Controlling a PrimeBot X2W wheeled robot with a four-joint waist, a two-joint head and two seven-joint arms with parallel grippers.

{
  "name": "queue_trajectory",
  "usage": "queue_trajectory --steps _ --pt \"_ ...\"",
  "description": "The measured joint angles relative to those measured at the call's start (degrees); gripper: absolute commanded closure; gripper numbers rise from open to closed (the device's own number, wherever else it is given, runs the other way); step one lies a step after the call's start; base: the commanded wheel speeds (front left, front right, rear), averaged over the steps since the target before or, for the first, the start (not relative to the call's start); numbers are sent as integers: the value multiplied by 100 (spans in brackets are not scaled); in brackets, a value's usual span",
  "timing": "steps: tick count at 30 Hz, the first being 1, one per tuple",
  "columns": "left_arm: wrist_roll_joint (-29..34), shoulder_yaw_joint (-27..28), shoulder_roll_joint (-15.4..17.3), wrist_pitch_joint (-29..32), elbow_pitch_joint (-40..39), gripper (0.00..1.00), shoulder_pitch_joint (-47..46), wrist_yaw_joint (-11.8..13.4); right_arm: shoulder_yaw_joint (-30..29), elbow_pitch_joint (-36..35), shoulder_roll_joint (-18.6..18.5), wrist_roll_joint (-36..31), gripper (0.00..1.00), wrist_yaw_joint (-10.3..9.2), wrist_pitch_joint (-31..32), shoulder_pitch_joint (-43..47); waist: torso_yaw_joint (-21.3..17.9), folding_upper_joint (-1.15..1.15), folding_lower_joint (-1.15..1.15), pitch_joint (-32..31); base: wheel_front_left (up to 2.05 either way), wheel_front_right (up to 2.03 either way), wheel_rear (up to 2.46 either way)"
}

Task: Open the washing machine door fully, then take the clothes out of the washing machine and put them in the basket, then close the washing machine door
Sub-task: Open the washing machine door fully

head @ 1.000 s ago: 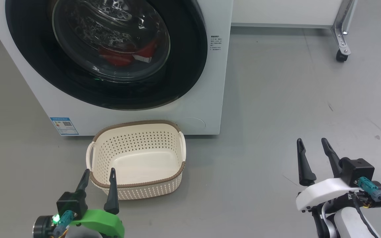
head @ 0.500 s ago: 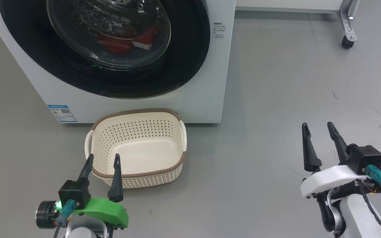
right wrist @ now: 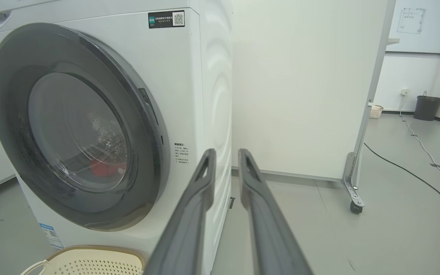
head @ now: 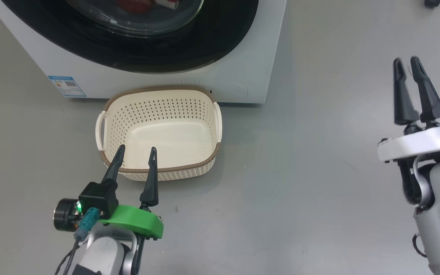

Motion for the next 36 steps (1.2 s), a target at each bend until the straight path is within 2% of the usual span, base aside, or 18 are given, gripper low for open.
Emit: queue_trajectory --steps 9,13,16,26,32,36 --pt "9 -375 -1 0 -167 0 -483 1 -234 -219 -434 163 100 250 252 -1195 142 0 0 704 0 0 0" --pt "0 -466 -1 0 -274 0 -725 1 -326 -211 -405 690 100 353 539 -1656 209 0 0 1022 0 0 0" --pt "0 -556 -3 0 -300 0 -877 2 -417 -177 -253 1256 100 401 797 -2002 264 0 0 1251 0 0 0" --pt "-204 -630 -8 0 -354 0 -1223 29 -733 236 125 3075 100 447 1976 -3101 520 0 0 1874 0 0 0" --pt "-298 -661 -9 0 -352 0 -1290 29 -1058 456 85 3702 100 437 2528 -3880 720 0 0 2130 0 0 0" --pt "-353 -697 -11 0 -352 0 -1384 30 -1096 727 86 4201 100 242 3121 -4326 875 0 1 2305 0 0 0"
